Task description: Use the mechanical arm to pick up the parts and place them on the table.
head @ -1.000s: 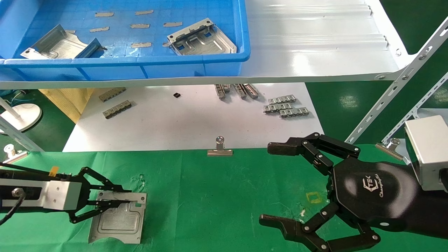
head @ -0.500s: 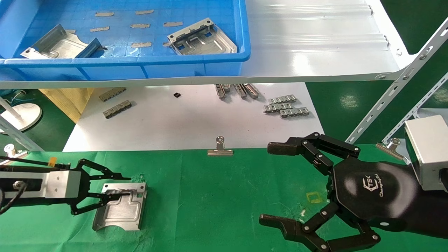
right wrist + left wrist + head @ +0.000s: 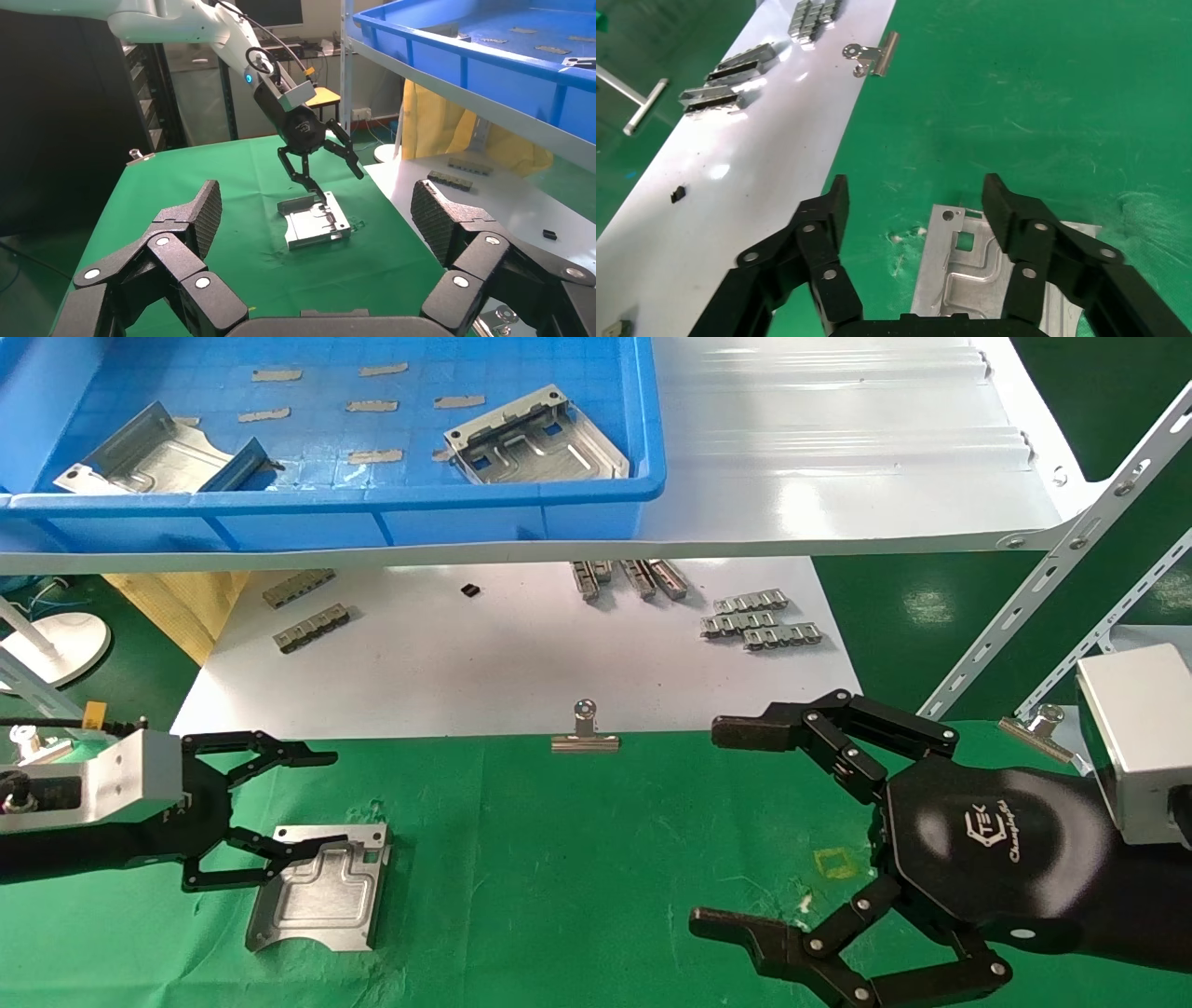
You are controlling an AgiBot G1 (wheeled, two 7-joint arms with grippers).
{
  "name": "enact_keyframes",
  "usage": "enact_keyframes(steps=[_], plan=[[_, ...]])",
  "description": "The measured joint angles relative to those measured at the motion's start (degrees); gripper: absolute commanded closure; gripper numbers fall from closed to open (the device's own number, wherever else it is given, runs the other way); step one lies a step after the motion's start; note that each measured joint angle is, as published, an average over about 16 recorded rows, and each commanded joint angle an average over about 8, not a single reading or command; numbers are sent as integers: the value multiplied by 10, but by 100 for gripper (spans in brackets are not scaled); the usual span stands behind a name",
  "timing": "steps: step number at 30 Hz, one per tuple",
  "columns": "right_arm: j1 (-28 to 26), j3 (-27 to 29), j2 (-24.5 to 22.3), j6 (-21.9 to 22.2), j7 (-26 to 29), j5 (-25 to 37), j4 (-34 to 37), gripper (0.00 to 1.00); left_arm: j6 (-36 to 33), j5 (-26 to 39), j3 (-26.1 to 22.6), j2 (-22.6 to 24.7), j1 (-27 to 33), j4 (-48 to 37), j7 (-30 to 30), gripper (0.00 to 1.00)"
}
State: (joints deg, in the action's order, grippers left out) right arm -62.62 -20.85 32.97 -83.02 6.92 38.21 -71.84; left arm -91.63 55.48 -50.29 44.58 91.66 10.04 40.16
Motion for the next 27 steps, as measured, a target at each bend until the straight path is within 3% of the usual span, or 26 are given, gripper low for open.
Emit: enact_keyframes(steps=[11,27], plan=[[0,0,0,0,0,0,0,0,4,-7,23,-6,-20,44,-31,0],[0,0,0,0,0,0,0,0,19,-43,110,-31,-97,205,-162,0]])
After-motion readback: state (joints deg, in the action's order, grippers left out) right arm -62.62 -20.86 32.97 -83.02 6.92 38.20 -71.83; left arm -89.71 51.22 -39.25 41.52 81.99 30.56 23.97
